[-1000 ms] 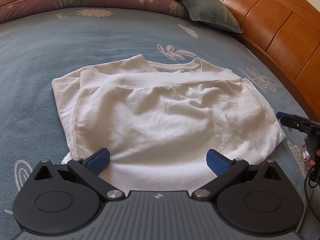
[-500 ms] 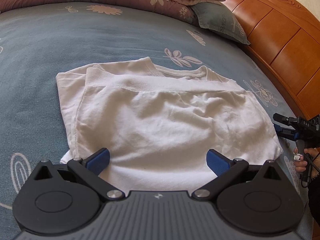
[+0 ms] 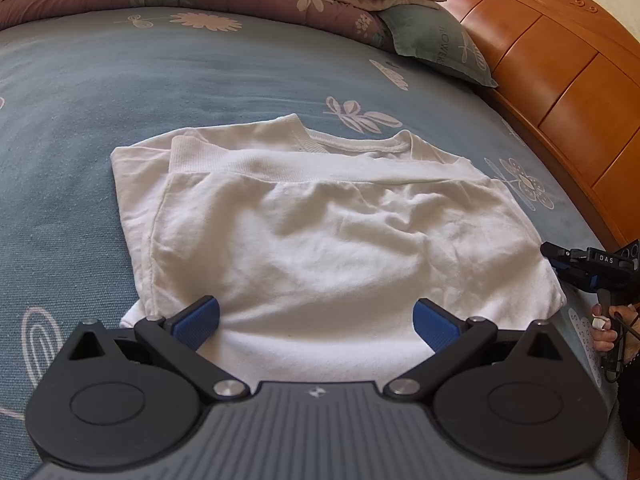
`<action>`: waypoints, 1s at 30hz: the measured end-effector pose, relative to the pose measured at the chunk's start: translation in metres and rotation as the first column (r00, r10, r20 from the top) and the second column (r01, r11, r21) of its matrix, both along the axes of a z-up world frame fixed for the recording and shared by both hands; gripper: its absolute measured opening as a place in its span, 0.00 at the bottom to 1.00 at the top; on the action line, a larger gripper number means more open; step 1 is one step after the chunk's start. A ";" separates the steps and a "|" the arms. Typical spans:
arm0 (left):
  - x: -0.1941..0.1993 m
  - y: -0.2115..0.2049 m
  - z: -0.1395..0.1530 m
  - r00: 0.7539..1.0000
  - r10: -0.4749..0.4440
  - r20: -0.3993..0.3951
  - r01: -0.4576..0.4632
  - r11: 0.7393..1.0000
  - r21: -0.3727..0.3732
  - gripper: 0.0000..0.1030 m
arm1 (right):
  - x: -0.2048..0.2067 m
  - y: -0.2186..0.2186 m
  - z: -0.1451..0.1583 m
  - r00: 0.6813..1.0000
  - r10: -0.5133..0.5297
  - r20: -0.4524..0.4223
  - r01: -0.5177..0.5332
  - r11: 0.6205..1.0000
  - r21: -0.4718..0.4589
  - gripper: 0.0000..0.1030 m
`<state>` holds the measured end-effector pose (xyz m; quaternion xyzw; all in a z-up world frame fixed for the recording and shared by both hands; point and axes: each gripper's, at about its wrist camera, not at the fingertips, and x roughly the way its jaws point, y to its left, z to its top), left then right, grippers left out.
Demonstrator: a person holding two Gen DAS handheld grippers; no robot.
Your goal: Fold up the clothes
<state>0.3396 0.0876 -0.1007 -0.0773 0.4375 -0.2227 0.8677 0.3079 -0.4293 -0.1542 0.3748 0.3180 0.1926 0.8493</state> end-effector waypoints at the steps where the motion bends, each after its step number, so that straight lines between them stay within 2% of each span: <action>1: 0.000 0.000 0.000 1.000 -0.001 0.001 0.001 1.000 0.000 0.99 | -0.004 0.000 -0.001 1.000 -0.009 -0.005 0.009 1.000 0.010 0.11; 2: 0.000 0.000 0.000 1.000 -0.003 0.002 0.003 1.000 0.001 0.99 | -0.009 0.000 -0.001 1.000 -0.019 -0.009 0.019 1.000 0.019 0.08; 7: -0.001 -0.005 0.009 1.000 -0.001 0.007 0.001 1.000 0.017 0.99 | 0.005 0.032 0.017 0.998 0.048 0.027 -0.044 0.990 -0.131 0.15; 9: -0.003 -0.009 0.016 0.999 -0.013 0.034 0.012 1.000 0.014 0.99 | 0.010 0.045 0.025 0.996 0.076 0.039 -0.067 0.979 -0.192 0.20; 10: -0.003 -0.012 0.018 0.999 -0.023 0.046 0.023 1.000 0.013 0.99 | 0.013 0.052 0.029 0.995 0.091 0.044 -0.079 0.972 -0.222 0.28; 11: -0.003 -0.015 0.020 0.998 -0.034 0.057 0.033 0.999 0.012 0.99 | 0.016 0.058 0.032 0.993 0.105 0.049 -0.089 0.964 -0.251 0.39; 13: -0.001 -0.024 0.020 0.996 -0.060 0.068 0.059 0.998 0.027 0.99 | 0.021 0.071 0.040 0.989 0.134 0.057 -0.110 0.944 -0.311 0.46; 17: -0.001 -0.037 0.007 0.992 -0.110 0.068 0.101 0.987 0.122 0.99 | 0.032 0.098 0.055 0.979 0.193 0.068 -0.147 0.893 -0.425 0.51; 19: -0.006 -0.036 -0.003 0.988 -0.134 0.073 0.120 0.978 0.169 0.99 | 0.036 0.107 0.041 0.976 0.210 0.050 -0.159 0.854 -0.496 0.51; 22: -0.021 -0.031 0.000 0.981 -0.164 0.106 0.138 0.965 0.222 0.99 | 0.028 0.097 0.043 0.976 0.207 0.068 -0.152 0.869 -0.471 0.50; 25: -0.022 -0.019 0.011 0.985 -0.133 0.110 0.114 0.979 0.168 0.99 | 0.028 0.084 0.052 0.981 0.179 0.080 -0.123 0.881 -0.456 0.51; 29: -0.011 -0.010 0.022 0.985 -0.095 0.146 0.084 0.993 0.078 0.99 | 0.047 0.075 0.060 0.987 0.128 0.100 -0.075 0.903 -0.423 0.52; 30: -0.006 -0.012 0.023 0.984 -0.093 0.153 0.082 0.994 0.079 0.99 | 0.053 0.077 0.061 0.986 0.131 0.105 -0.077 0.907 -0.415 0.52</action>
